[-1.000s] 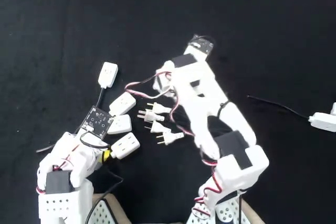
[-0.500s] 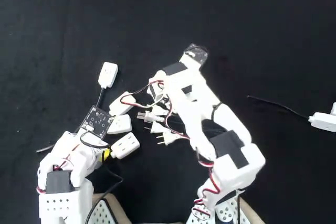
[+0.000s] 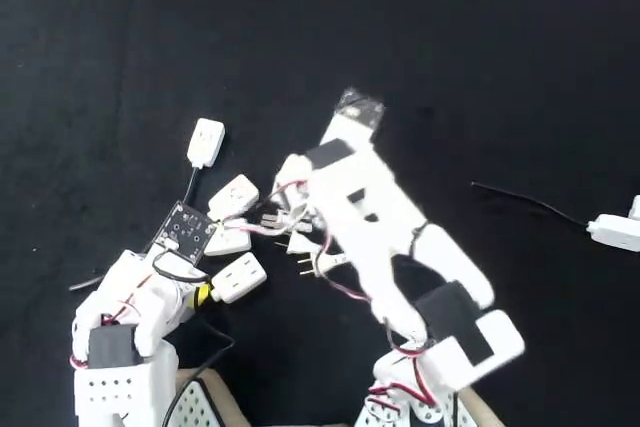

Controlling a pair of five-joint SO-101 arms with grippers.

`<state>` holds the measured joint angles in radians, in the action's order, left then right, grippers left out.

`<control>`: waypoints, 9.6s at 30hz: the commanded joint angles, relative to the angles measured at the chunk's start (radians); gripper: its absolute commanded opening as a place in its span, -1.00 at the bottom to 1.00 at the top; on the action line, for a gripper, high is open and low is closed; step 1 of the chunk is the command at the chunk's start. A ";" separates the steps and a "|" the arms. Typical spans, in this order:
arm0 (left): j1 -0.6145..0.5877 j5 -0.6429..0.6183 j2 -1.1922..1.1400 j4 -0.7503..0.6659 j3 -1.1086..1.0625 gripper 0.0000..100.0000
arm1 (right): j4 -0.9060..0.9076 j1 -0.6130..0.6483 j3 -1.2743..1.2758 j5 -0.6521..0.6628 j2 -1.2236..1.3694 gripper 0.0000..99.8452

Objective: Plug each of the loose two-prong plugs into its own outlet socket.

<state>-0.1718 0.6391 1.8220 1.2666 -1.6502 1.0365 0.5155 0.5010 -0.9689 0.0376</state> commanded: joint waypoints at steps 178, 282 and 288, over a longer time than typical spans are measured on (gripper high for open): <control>-0.371 -0.344 0.002 -0.112 0.101 -0.40 | -0.107 0.318 0.331 0.586 -0.306 -0.98; -0.363 -0.344 0.002 -0.115 0.088 -0.39 | 0.730 -1.310 -0.740 1.020 0.050 -0.54; -0.363 -0.344 0.002 -0.115 0.088 -0.39 | 0.667 -0.988 -0.278 0.872 -0.208 -0.62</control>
<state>-0.5278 0.2862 1.8174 1.1577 -1.5689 1.7254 -0.6183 0.0284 0.0038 -0.0407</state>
